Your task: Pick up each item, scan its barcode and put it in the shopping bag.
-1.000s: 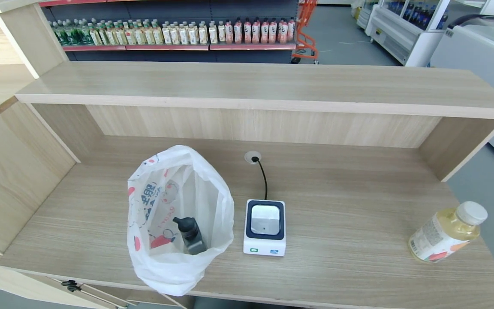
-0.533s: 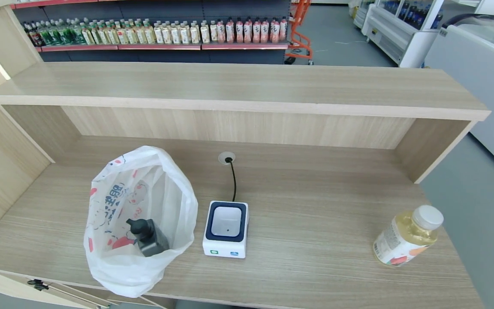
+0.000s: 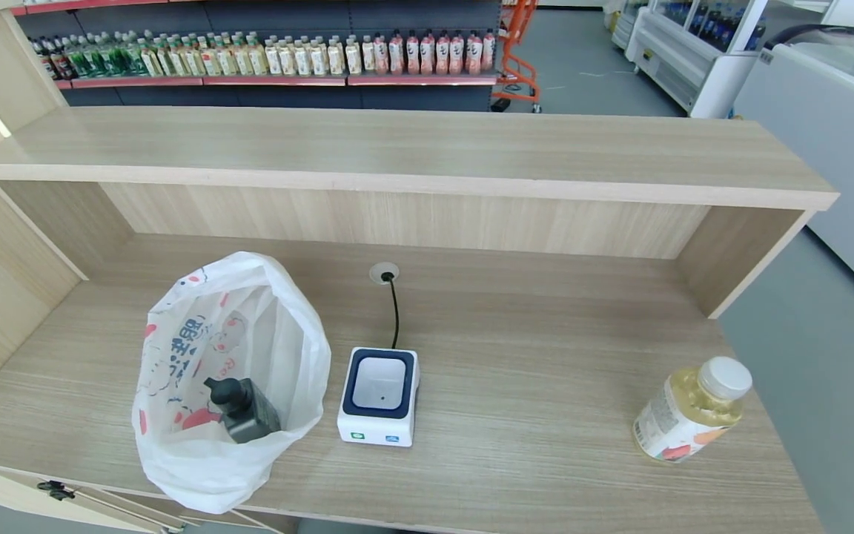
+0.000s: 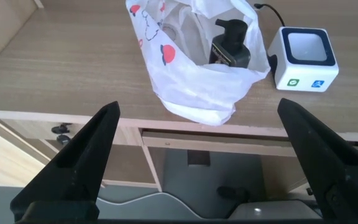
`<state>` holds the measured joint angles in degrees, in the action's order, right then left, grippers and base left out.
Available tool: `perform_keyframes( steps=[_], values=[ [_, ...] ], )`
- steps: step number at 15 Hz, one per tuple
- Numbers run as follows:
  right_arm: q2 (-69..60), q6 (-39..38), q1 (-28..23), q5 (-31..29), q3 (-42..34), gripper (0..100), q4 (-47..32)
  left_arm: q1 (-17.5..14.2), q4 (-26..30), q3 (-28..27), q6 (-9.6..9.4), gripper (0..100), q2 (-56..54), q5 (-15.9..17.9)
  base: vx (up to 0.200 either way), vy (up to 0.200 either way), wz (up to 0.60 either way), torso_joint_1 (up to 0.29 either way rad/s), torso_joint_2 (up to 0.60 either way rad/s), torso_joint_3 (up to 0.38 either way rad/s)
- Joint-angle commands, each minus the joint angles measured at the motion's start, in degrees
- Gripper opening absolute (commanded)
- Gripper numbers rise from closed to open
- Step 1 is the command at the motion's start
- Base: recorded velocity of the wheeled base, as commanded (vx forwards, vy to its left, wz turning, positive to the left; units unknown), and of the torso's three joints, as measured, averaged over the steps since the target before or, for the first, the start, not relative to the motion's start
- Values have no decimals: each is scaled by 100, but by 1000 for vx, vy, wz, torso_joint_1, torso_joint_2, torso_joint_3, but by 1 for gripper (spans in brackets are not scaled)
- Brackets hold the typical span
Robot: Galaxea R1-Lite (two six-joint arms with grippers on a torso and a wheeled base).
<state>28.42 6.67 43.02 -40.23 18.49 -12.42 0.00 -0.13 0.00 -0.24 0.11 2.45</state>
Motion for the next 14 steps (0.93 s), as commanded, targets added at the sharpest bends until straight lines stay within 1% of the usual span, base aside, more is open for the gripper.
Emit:
perform_keyframes(
  steps=[1,2,5,9,12,14],
  values=[
    [32,10,-189,-2,-48,100,-15,0,-4,0,-2,100,-2,1,0,0,0,0,0,0],
    [138,28,-769,112,-65,100,-190,0,-4,0,-2,100,-2,1,0,0,0,0,0,0],
    [111,-60,-1033,173,-223,100,-190,0,-4,0,-2,100,-2,1,0,0,0,0,0,0],
    [226,-421,-1112,252,-408,100,-182,0,-4,0,-2,100,-2,1,0,0,0,0,0,0],
    [533,-957,-1182,569,-364,100,-94,0,-4,0,-2,100,-2,1,0,0,0,0,0,0],
    [700,-1054,-1200,674,-346,100,56,0,-4,0,-2,100,-2,1,0,0,0,0,0,0]
  ],
)
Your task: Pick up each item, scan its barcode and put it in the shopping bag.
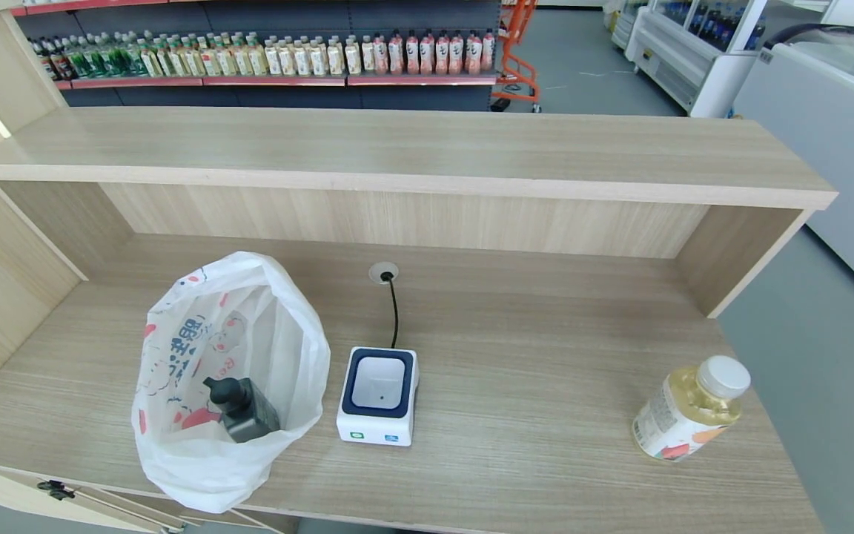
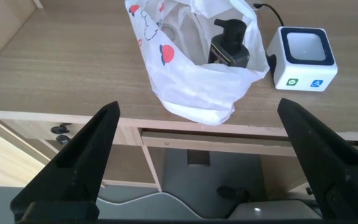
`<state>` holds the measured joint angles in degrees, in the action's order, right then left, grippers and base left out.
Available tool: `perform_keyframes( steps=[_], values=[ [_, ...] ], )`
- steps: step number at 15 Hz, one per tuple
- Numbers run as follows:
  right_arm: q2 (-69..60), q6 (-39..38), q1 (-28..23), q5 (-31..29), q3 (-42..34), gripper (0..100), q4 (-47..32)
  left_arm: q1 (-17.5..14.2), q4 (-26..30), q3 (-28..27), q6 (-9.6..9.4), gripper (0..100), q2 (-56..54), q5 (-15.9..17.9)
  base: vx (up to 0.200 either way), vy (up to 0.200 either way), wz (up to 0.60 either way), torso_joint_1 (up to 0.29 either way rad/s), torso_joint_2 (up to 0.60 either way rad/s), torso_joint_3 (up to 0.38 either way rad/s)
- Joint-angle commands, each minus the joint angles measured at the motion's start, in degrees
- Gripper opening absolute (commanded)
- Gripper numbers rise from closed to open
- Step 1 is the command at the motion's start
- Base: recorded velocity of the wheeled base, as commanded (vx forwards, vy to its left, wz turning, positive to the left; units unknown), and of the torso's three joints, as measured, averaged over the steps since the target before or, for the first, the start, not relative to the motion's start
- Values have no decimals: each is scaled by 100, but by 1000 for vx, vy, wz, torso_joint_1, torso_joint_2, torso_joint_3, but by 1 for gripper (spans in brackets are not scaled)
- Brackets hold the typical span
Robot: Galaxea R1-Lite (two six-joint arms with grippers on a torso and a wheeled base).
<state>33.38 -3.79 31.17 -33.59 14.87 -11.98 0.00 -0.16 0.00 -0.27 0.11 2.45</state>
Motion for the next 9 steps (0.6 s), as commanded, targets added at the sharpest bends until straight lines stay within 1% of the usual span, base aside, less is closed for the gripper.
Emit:
perform_keyframes(
  steps=[1,3,5,7,8,9],
  values=[
    [292,-8,-41,19,24,100,82,0,-2,0,0,100,-2,1,0,0,0,0,0,0],
    [626,-16,-217,10,24,100,381,0,-2,0,0,100,-2,1,0,0,0,0,0,0],
    [881,-16,-551,10,51,100,513,0,-2,0,0,100,-2,1,0,0,0,0,0,0],
    [1092,-25,-718,10,51,100,724,0,-2,0,0,100,-2,1,0,0,0,0,0,0],
    [1347,-52,-867,10,42,100,1040,0,-2,0,0,100,-2,1,0,0,0,0,0,0],
    [1443,-52,-902,10,42,100,1181,0,-2,0,0,100,-2,1,0,0,0,0,0,0]
  ],
)
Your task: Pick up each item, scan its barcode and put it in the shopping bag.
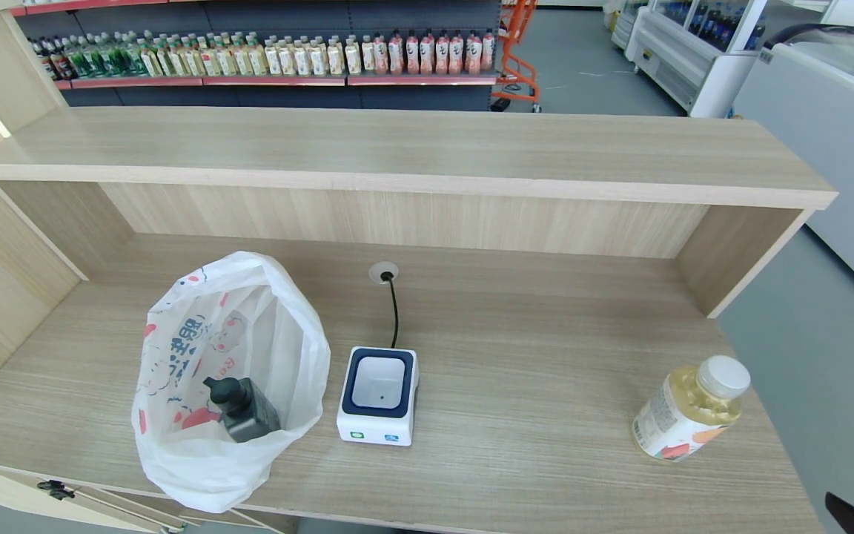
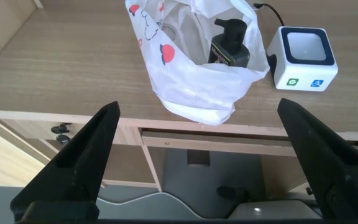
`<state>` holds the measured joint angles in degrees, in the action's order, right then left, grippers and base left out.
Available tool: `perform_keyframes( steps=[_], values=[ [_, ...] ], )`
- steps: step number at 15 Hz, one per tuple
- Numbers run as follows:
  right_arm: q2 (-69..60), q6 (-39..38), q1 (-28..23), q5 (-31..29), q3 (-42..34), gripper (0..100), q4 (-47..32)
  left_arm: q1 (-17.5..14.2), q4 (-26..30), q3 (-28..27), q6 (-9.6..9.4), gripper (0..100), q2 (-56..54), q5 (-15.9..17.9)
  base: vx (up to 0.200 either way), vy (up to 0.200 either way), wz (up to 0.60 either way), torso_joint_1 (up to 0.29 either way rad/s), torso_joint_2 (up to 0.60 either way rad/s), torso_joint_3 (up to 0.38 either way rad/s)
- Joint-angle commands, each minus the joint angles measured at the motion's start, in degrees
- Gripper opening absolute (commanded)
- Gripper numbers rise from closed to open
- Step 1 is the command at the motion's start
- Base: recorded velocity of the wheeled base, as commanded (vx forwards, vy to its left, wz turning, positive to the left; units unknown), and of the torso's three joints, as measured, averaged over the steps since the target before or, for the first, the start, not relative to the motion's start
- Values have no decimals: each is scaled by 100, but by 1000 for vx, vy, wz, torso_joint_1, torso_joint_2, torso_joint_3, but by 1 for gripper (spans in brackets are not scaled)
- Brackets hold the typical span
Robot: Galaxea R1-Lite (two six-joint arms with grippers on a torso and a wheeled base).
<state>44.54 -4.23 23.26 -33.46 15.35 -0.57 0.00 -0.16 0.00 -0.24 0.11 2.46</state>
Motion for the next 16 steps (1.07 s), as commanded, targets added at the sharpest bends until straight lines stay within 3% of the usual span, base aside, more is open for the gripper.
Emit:
perform_keyframes(
  steps=[1,8,12,16],
  values=[
    [661,-8,-190,-2,-5,100,462,0,-2,0,-2,100,-2,0,0,0,0,0,0,0],
    [1408,-78,-137,297,-120,100,1138,0,-2,0,-2,100,-2,0,0,0,0,0,0,0],
    [2173,-78,-120,332,-102,100,2000,0,-2,0,-2,100,-2,0,0,0,0,0,0,0],
    [2726,-87,196,376,-111,100,2562,0,-2,0,-2,100,-2,0,0,0,0,0,0,0]
  ],
)
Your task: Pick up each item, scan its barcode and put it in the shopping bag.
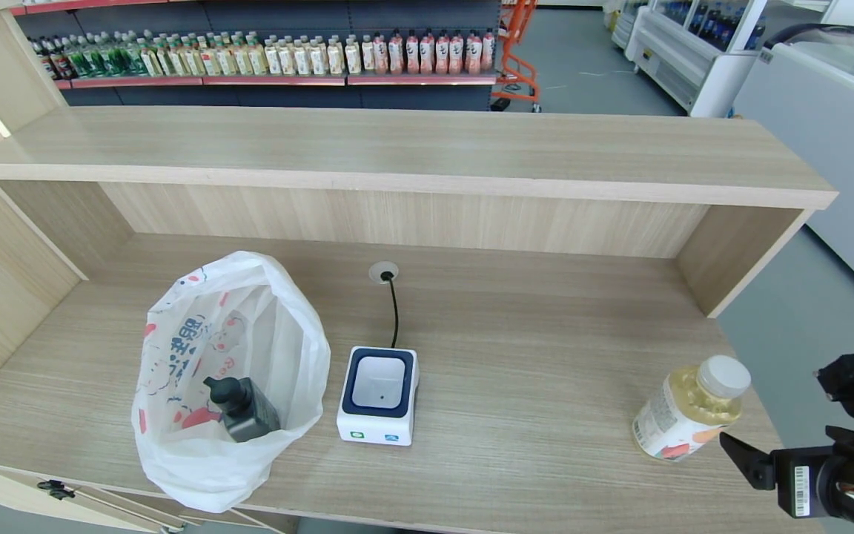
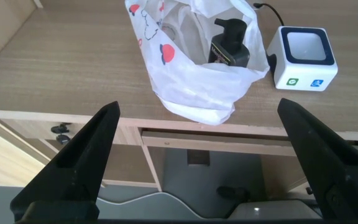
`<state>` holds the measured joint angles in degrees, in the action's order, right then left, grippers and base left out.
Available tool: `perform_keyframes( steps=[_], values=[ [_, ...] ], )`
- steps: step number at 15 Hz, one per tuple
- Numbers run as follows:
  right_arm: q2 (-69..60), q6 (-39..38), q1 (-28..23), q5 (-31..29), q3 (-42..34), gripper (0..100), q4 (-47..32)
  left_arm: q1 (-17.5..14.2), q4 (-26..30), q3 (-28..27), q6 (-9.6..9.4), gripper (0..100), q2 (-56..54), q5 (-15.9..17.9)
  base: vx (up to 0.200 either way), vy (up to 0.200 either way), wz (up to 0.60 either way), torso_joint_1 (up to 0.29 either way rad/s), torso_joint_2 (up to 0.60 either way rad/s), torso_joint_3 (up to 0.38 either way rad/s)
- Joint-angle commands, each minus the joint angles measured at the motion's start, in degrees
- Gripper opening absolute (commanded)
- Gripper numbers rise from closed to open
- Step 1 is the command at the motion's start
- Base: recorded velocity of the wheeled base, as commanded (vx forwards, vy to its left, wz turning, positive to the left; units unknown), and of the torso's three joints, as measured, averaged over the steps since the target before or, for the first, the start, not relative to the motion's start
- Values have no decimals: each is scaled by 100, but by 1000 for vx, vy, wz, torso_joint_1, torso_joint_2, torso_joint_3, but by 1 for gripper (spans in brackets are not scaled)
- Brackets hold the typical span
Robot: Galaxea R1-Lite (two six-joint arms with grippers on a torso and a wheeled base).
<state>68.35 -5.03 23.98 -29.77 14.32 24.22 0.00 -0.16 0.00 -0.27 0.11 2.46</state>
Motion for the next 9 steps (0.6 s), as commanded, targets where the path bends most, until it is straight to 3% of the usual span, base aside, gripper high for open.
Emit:
perform_keyframes(
  steps=[1,9],
  values=[
    [486,2,133,-3,-9,100,197,0,-2,0,0,100,-2,0,0,0,0,0,0,0],
    [1462,82,142,41,44,100,1164,0,-2,0,0,100,-2,0,0,0,0,0,0,0]
  ],
)
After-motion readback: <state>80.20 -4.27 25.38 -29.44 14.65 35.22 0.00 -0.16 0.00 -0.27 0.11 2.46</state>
